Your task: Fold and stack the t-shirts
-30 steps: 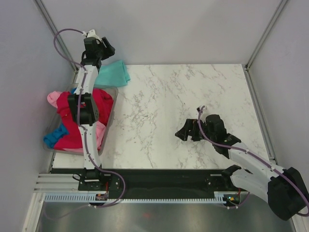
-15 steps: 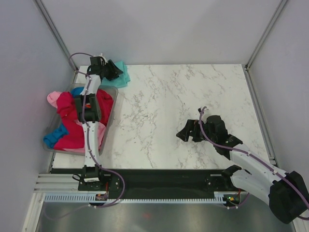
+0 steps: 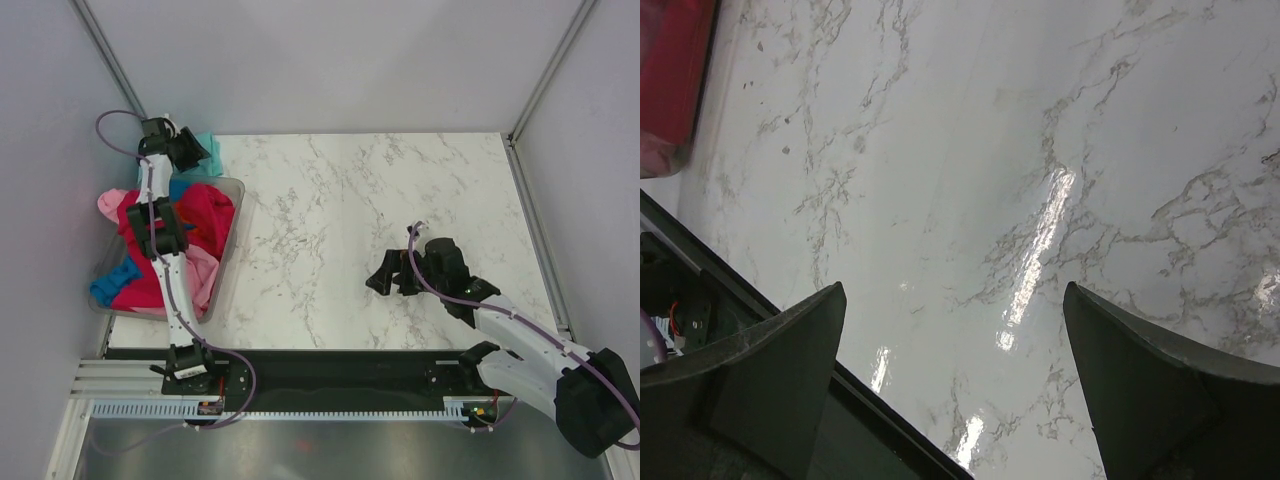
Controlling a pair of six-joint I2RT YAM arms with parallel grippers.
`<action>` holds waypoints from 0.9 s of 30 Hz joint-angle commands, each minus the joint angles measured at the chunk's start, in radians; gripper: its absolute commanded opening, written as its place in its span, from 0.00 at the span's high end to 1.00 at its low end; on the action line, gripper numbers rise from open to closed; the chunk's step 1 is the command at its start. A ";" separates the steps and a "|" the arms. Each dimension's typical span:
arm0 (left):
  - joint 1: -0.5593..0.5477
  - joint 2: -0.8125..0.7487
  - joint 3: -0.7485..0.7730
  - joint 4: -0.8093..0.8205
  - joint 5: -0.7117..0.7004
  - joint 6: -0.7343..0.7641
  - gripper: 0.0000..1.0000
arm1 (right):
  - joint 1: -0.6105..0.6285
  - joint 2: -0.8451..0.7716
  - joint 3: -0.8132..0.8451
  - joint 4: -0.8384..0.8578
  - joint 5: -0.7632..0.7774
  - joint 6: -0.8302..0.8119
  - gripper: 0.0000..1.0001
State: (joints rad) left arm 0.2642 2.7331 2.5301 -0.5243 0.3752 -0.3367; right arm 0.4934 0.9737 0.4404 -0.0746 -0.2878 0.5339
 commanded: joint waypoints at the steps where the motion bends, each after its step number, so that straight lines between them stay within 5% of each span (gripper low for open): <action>1: -0.014 -0.070 -0.017 -0.011 -0.117 0.068 0.34 | 0.001 0.000 0.041 0.009 -0.004 -0.017 0.02; 9: -0.046 -0.260 -0.131 0.104 -0.019 0.076 0.03 | 0.002 -0.013 0.043 0.029 -0.017 0.006 0.02; 16: -0.121 -0.539 -0.221 0.107 -0.071 -0.016 0.00 | 0.005 -0.093 0.075 -0.056 0.025 0.011 0.02; 22: -0.192 -0.946 -0.545 0.087 -0.329 -0.116 0.00 | 0.013 -0.127 0.175 -0.189 0.120 0.035 0.02; 27: -0.197 -1.294 -0.948 0.058 -0.230 -0.173 0.00 | 0.028 -0.139 0.251 -0.249 0.128 0.104 0.02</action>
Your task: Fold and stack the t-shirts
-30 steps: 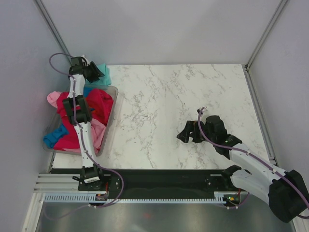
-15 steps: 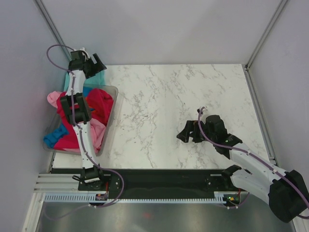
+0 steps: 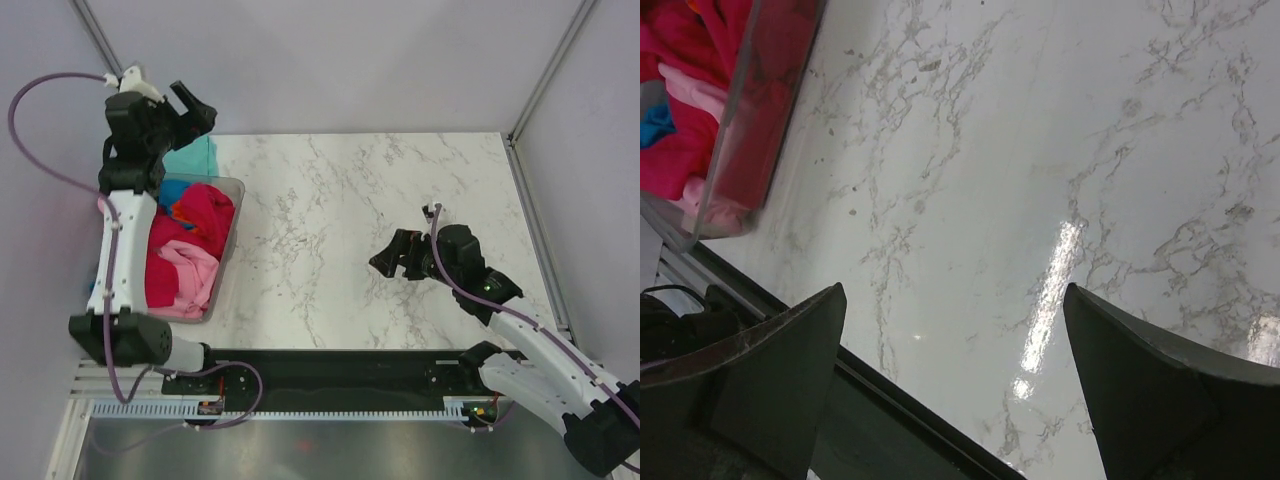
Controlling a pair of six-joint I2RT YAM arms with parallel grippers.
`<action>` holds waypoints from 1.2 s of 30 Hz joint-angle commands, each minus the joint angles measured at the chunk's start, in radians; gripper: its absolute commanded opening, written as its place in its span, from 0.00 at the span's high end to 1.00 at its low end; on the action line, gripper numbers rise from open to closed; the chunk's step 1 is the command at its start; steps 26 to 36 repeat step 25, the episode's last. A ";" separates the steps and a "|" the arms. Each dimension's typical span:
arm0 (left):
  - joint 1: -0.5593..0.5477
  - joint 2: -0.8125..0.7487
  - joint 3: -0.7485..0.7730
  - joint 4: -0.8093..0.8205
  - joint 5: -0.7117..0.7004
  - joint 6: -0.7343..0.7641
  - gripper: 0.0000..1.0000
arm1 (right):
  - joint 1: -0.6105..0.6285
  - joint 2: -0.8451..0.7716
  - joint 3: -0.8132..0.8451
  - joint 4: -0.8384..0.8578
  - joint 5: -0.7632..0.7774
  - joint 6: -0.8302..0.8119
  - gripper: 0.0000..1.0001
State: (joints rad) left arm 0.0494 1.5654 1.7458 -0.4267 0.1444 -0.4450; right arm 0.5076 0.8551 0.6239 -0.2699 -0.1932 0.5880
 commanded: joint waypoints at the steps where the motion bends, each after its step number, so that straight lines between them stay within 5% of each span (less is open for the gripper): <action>1: 0.020 -0.195 -0.230 -0.041 0.021 -0.022 0.00 | 0.019 -0.027 0.072 -0.060 0.035 0.067 0.02; 5: 0.018 -0.550 -0.553 -0.128 -0.084 0.061 0.00 | 0.052 -0.070 0.073 -0.057 0.052 0.114 0.02; 10: 0.020 -0.807 -0.776 -0.268 -0.236 0.094 0.00 | 0.166 -0.036 0.080 0.000 0.121 0.167 0.02; 15: 0.021 -1.040 -0.916 -0.274 -0.125 0.023 0.00 | 0.347 0.085 0.160 0.037 0.241 0.181 0.02; 25: -0.016 -1.041 -0.945 -0.253 -0.048 0.023 0.00 | 0.539 0.396 0.368 0.028 0.409 0.118 0.02; 36: -0.016 -1.041 -0.945 -0.253 -0.048 0.023 0.00 | 0.539 0.396 0.368 0.028 0.409 0.118 0.02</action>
